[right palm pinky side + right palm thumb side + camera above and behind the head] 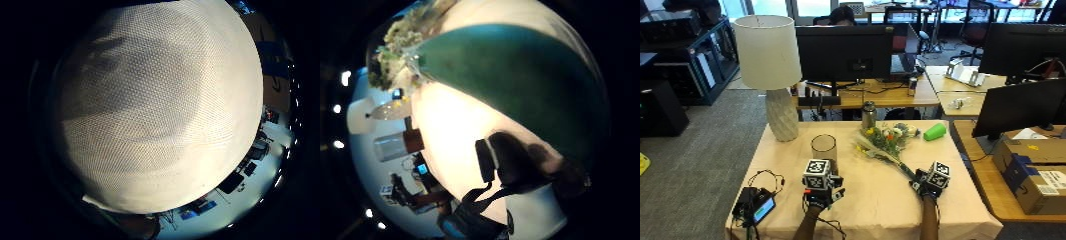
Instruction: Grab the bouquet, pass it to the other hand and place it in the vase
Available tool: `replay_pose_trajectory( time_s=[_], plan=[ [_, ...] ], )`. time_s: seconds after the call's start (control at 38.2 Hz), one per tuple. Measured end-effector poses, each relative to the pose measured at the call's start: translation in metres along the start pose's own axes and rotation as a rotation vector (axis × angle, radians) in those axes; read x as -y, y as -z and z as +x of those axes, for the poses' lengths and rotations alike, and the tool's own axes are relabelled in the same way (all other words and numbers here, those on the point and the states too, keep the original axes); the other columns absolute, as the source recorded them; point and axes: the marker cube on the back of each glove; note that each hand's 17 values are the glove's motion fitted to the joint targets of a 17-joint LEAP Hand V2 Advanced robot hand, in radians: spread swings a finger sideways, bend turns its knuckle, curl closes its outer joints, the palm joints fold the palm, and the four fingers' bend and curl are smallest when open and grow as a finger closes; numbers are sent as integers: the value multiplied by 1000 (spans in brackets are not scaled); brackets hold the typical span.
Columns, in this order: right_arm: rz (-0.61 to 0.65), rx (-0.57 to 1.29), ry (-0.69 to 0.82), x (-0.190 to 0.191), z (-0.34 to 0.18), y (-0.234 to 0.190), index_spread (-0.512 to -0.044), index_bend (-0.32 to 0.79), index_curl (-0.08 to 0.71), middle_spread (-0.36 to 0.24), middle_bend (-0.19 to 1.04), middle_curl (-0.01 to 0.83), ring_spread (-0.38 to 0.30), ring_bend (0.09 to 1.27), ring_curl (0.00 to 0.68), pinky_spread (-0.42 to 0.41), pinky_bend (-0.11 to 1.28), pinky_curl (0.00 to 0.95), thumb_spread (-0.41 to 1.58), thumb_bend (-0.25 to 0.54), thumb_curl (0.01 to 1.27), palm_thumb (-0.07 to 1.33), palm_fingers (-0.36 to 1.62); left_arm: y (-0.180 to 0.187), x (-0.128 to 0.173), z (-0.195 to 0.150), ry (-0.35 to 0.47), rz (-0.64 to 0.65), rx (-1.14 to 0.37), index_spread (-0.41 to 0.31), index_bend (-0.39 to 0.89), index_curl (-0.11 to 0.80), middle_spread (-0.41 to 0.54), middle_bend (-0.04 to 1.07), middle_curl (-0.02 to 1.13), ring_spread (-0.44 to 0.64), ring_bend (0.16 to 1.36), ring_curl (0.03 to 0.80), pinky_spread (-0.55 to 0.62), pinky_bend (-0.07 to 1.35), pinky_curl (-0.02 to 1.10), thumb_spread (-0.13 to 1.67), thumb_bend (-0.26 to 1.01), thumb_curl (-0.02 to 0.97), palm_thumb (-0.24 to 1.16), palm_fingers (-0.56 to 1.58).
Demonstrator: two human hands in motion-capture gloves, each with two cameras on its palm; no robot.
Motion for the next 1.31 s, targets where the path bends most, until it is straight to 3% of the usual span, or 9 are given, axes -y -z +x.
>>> replay_pose_trajectory(
  time_s=[0.13, 0.24, 0.5, 0.63, 0.71, 0.79, 0.92, 1.13, 1.31],
  plan=[
    [97, -175, -224, 0, 19, 5, -358, 188, 218, -3, 253, 334, 110, 280, 256, 278, 449, 310, 1081, 42, 334, 524, 142, 0, -2, 2, -2, -1, -6, -18, 132, 248, 234, 193, 327, 484, 575, 247, 480, 544, 325, 1038, -44, 194, -42, -14],
    [177, -190, -198, 5, 17, 8, -362, 349, 280, -56, 250, 337, 47, 240, 244, 261, 344, 279, 1115, 72, 349, 615, 323, 0, -5, 4, -9, -18, -15, -18, 132, 248, 234, 193, 327, 485, 574, 248, 480, 544, 326, 1038, -44, 195, -42, -14],
    [344, -261, -157, 10, 9, 20, -321, 471, 380, -132, 223, 352, -83, 249, 273, 185, 295, 291, 1143, 120, 390, 803, 763, 0, -5, 5, -15, -37, -24, -18, 132, 249, 234, 193, 327, 486, 573, 250, 480, 543, 327, 1038, -44, 195, -42, -14],
    [370, -317, -155, 3, 4, 28, -295, 291, 342, -140, 305, 385, -124, 364, 305, 85, 313, 290, 1125, 103, 399, 837, 1127, -3, -3, 3, 2, -51, -28, -18, 132, 249, 234, 193, 327, 486, 573, 251, 481, 543, 328, 1038, -44, 195, -42, -14],
    [396, -350, -152, 3, 4, 32, -285, 102, 327, -142, 413, 434, -141, 493, 374, -94, 485, 361, 1111, 85, 404, 845, 1378, -5, -1, 3, -1, -49, -34, -18, 132, 249, 234, 193, 327, 486, 572, 251, 481, 542, 328, 1038, -44, 195, -42, -14],
    [487, -341, -127, 12, 4, 35, -278, 56, 305, -148, 494, 470, -157, 687, 448, -166, 523, 389, 1092, 65, 409, 851, 1487, -7, 3, 3, -14, -28, -35, -18, 132, 249, 234, 193, 327, 486, 572, 251, 481, 542, 328, 1038, -44, 195, -42, -14],
    [553, -291, -150, 17, 9, 34, -271, 137, 315, -156, 591, 510, -182, 797, 491, -241, 575, 425, 1047, 35, 425, 870, 1477, -3, 1, 4, -19, -33, -31, -18, 132, 249, 234, 193, 327, 486, 571, 252, 481, 542, 329, 1040, -43, 195, -41, -14],
    [654, -105, -134, 17, 5, 53, -260, 211, 379, -171, 679, 551, -196, 903, 536, -292, 620, 449, 876, -8, 483, 928, 1472, 15, 2, 13, -39, 1, -60, -18, 132, 250, 234, 193, 327, 486, 571, 253, 481, 541, 329, 1041, -44, 195, -41, -14],
    [436, 503, 67, -11, -51, 54, -256, 227, 421, -174, 721, 572, -194, 950, 552, -309, 657, 466, 743, -23, 538, 945, 1438, 44, 4, 29, -88, 87, -114, -16, 138, 253, 234, 192, 327, 482, 572, 253, 477, 542, 330, 1041, -44, 195, -41, -1]
  ],
)
